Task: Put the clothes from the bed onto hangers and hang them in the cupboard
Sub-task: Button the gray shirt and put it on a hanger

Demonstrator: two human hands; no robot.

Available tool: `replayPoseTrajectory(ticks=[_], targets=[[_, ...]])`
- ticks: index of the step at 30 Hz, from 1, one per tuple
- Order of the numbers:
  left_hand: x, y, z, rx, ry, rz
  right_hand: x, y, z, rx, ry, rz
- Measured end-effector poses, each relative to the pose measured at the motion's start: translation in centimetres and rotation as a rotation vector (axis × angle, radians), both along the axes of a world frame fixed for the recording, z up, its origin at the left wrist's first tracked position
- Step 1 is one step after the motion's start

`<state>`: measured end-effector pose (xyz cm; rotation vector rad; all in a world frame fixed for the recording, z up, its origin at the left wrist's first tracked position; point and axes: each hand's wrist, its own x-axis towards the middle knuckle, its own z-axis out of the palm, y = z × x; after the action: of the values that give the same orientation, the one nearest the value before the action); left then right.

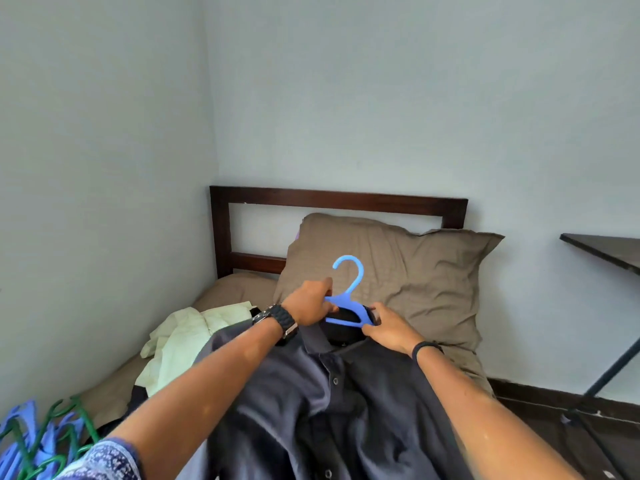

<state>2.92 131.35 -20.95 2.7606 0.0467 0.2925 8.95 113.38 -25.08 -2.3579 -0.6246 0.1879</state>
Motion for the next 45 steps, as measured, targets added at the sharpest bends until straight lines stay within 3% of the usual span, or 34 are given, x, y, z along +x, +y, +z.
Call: replayPoseTrajectory(ticks=[7,14,19,22,24,29,33,40,43,45], targets=[[-2.2,-5.7,11.3,0.106,-0.388,-0.143,-3.4,-7.5,12.2,0.201,-0.233,-0.088],[-4.5,-12.4,23.4,0.501,-0.812,-0.037,-7.6,-13.6,25.1,0.358,-0.588,-0.26],[-5.5,-14.5,29.1,0.691,-1.058,-0.087,-10.2,-16.7,32.4,0.283,-0.742,-0.271],[-6.6,-16.3,32.2,0.668,-1.003,0.044,-10.8,-17.9,35.6,0.238,-0.794,-0.315],[-7.0,-16.9,34.1,0.521,-0.957,0.07,-11.0,-18.2,37.1,0.183,-0.86,-0.366],[-6.5,-15.5,35.5,-0.025,-0.798,-0.305,-11.2,-18.6,38.7,-0.018,-1.085,-0.486],[-5.8,-14.5,34.1,-0.213,-0.747,-0.476,-10.8,-19.0,39.2,-0.137,-1.209,-0.504],[-3.1,-11.2,32.7,-0.054,-0.636,-0.459,-10.1,-20.6,41.3,-0.102,-0.986,-0.394],[-2.3,-9.5,32.6,-0.085,-0.585,-0.453,-9.7,-21.6,42.1,-0.046,-0.937,-0.385],[-1.7,-9.3,32.8,-0.09,-0.54,-0.448,-9.6,-21.5,42.6,-0.133,-0.915,-0.419]])
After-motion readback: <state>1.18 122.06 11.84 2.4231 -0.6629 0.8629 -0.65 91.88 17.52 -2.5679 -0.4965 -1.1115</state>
